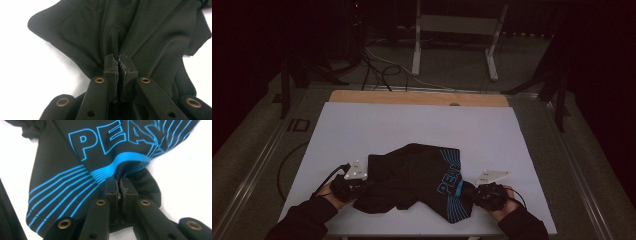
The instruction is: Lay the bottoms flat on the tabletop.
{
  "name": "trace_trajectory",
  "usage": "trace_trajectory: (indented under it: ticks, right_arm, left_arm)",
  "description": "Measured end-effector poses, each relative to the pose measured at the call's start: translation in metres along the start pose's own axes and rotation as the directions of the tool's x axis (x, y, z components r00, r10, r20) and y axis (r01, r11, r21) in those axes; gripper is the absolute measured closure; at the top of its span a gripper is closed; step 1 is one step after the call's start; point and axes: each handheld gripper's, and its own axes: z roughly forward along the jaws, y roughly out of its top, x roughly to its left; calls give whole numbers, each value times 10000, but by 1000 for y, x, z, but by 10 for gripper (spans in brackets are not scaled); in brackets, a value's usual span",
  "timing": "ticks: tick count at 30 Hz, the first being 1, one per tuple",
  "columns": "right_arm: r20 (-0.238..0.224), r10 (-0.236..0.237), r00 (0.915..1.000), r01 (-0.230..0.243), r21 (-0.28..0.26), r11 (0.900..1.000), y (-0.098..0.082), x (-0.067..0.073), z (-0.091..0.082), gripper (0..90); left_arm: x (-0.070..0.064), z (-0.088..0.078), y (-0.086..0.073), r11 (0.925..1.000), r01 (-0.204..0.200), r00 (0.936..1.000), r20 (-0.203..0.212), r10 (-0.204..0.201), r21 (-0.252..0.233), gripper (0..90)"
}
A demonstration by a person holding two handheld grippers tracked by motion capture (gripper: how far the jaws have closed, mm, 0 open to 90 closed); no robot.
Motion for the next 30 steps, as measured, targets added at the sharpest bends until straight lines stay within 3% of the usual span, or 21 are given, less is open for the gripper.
trace_trajectory:
  ticks: [4, 5, 6, 7, 10, 11, 13, 18, 20, 22, 24, 25, 30]
  right_arm:
    - [-93, 162, 9998, -167, -578, 9982, 4, -2, -9, 685]
    - [-116, 193, 9997, -201, -748, 9970, 5, -3, -11, 614]
    - [-116, 193, 9997, -201, -748, 9970, 5, -3, -11, 614]
    - [-194, 362, 9992, -382, -1139, 9928, 8, -5, -15, 486]
    - [-334, 298, 9990, -342, -1394, 9896, 11, -8, -19, 282]
    - [-334, 298, 9990, -342, -1394, 9896, 11, -8, -19, 282]
    - [-366, 145, 9992, -212, -1875, 9820, 16, -10, -24, 192]
    - [-434, -20, 9991, -86, -2433, 9699, 24, -14, -27, 148]
    - [-285, 24, 9996, -102, -2762, 9611, 31, -19, -26, 140]
    - [-463, 121, 9989, -239, -2628, 9646, 37, -26, -22, 141]
    - [-401, 185, 9990, -288, -2740, 9613, 38, -30, -19, 141]
    - [-349, 603, 9976, -675, -2684, 9609, 42, -38, -15, 138]
    - [-395, 1156, 9925, -1218, -2429, 9624, 50, -52, -2, 130]
  left_arm:
    - [-1, -10, 4, 9991, 27, 9998, 196, -18, -424, 771]
    - [-1, -12, 5, 9986, 64, 9996, 283, -49, -527, 708]
    - [-1, -12, 5, 9986, 64, 9996, 283, -49, -527, 635]
    - [-2, -16, 6, 9971, 147, 9996, 261, -128, -748, 565]
    - [-1, -21, 9, 9952, 329, 9992, 257, -307, -918, 426]
    - [-1, -21, 9, 9952, 329, 9992, 257, -307, -918, 396]
    - [2, -24, 12, 9951, 499, 9982, 365, -470, -857, 313]
    - [6, -27, 16, 9950, 655, 9976, 273, -636, -752, 153]
    - [11, -28, 19, 9935, 818, 9965, 212, -804, -795, 150]
    - [15, -28, 21, 9909, 1047, 9945, 19, -1050, -850, 152]
    - [18, -27, 22, 9894, 1154, 9932, -60, -1164, -879, 159]
    - [23, -26, 24, 9853, 1430, 9889, -263, -1461, -939, 161]
    - [34, -19, 28, 9722, 2049, 9768, -388, -2104, -1131, 183]
